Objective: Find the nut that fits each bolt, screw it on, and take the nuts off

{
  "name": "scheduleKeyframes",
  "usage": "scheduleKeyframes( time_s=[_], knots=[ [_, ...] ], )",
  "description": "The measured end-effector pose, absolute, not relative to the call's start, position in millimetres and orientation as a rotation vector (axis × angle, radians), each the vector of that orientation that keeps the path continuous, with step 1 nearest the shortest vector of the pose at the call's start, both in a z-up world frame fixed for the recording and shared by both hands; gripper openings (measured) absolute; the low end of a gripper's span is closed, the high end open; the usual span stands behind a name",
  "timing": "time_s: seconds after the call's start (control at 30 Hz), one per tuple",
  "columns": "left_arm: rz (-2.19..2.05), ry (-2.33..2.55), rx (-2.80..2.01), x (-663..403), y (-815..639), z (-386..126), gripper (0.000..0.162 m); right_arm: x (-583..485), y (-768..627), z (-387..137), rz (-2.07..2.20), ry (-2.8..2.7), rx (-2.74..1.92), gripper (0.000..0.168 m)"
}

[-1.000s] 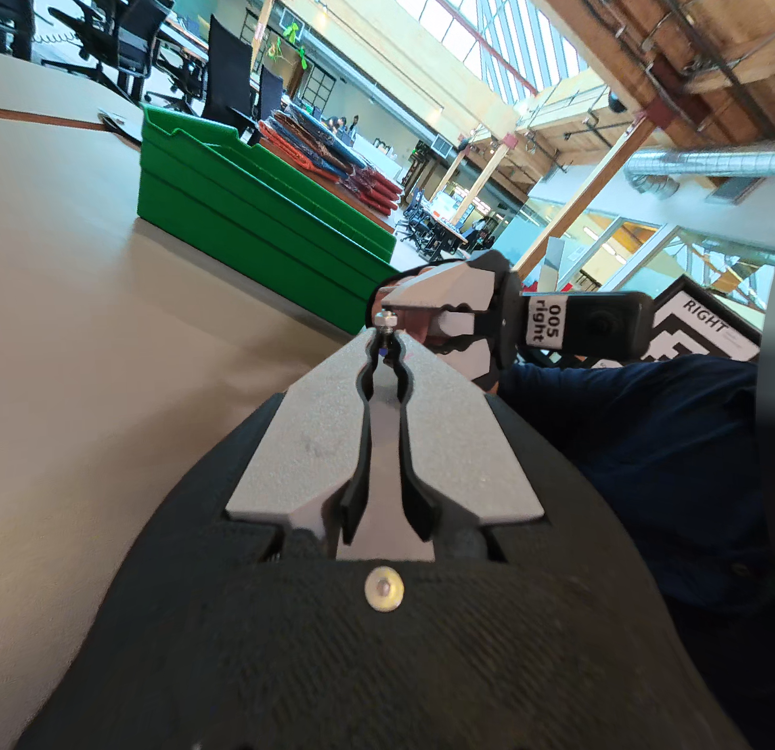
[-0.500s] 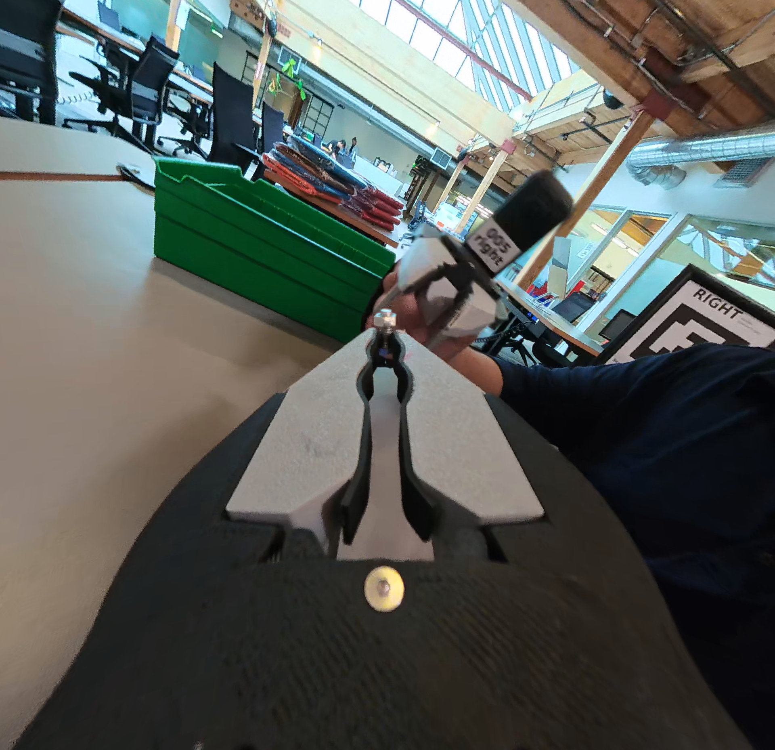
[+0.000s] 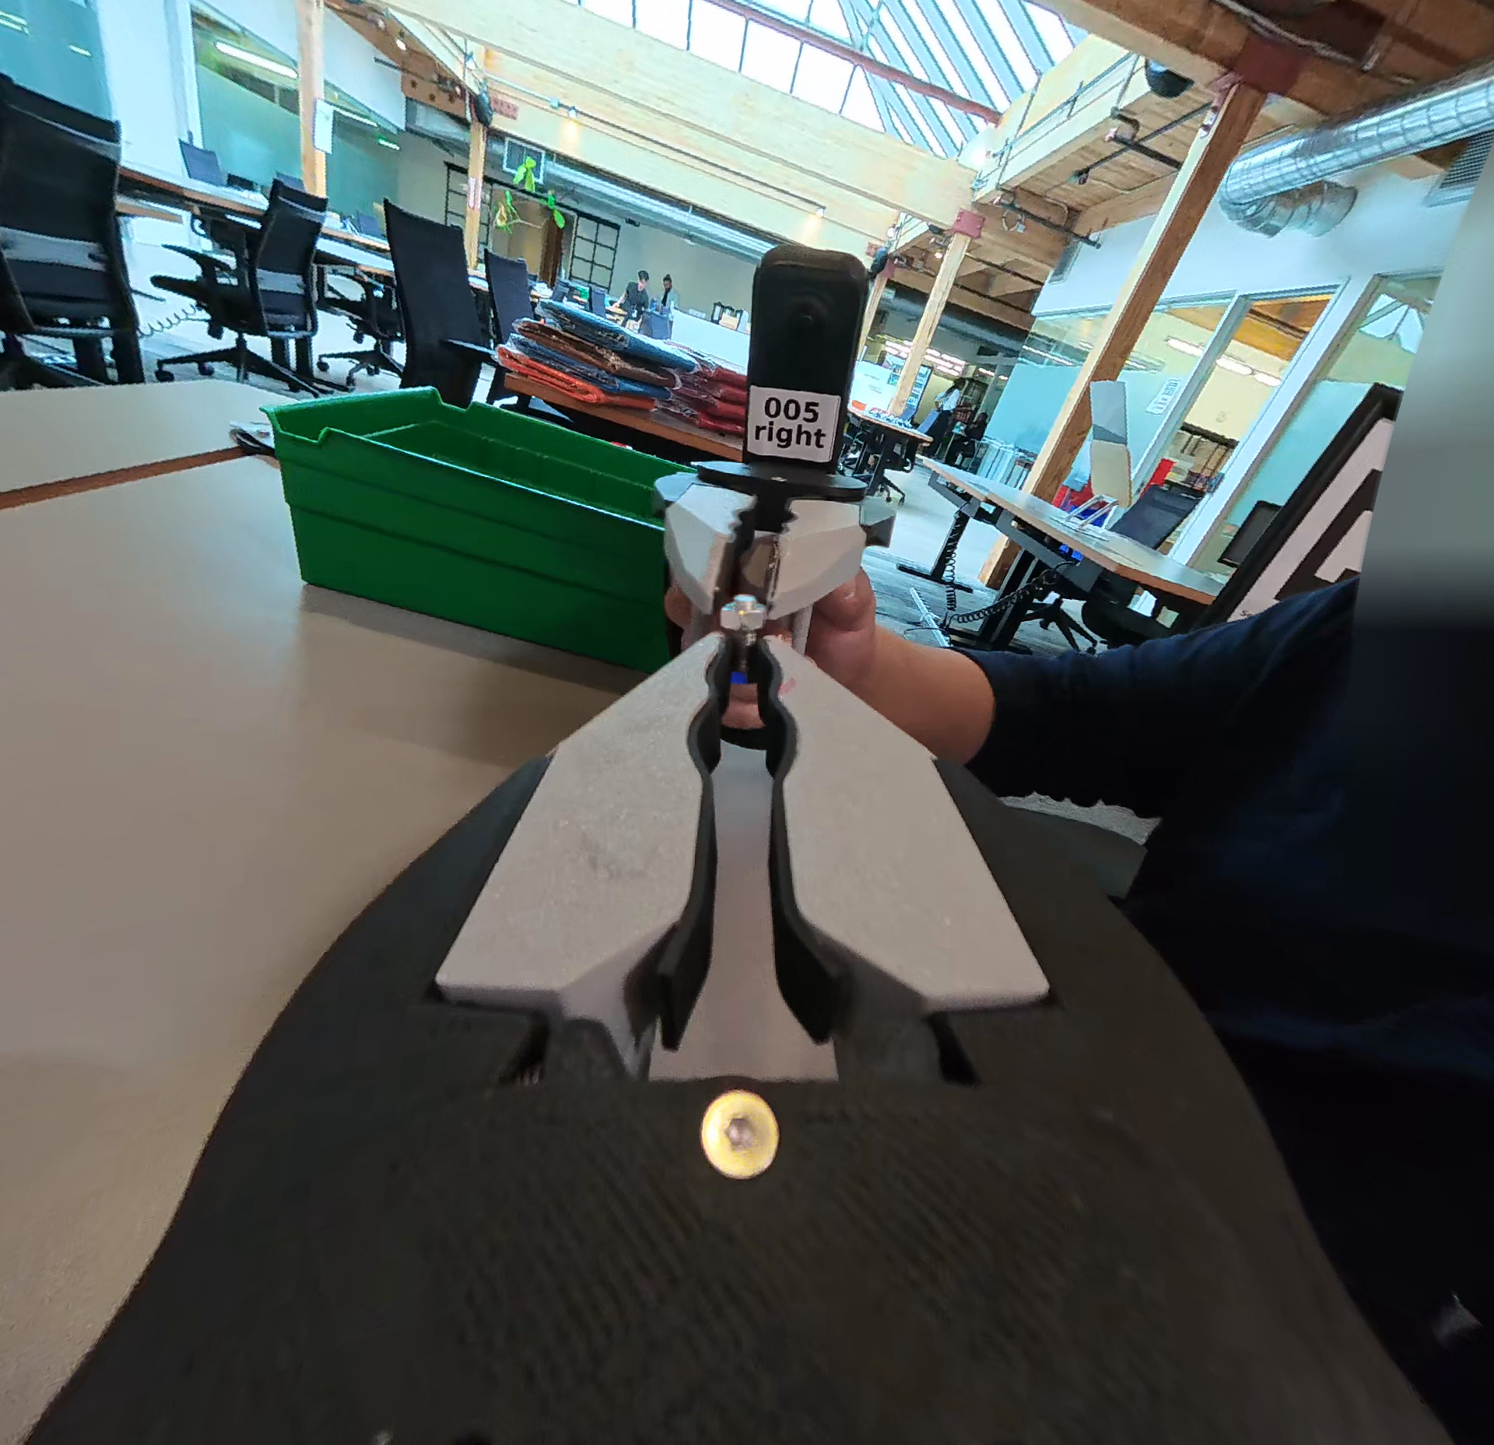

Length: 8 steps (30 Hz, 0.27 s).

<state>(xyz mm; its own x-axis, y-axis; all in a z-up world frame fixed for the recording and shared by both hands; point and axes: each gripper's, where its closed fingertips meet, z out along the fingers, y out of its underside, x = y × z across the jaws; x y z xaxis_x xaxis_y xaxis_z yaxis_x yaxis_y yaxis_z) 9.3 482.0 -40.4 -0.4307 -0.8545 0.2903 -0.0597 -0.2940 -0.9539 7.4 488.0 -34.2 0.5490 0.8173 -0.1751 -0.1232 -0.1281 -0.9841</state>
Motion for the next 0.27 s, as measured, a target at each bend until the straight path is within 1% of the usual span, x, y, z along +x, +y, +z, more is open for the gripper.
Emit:
scheduleKeyframes(
  time_s=[0.27],
  knots=[
    [-1.763,1.378,-1.181,10.0,481.2,-41.5,0.003,2.8,485.2,-35.8,0.930,-0.648,-1.485,0.004]
  ],
)
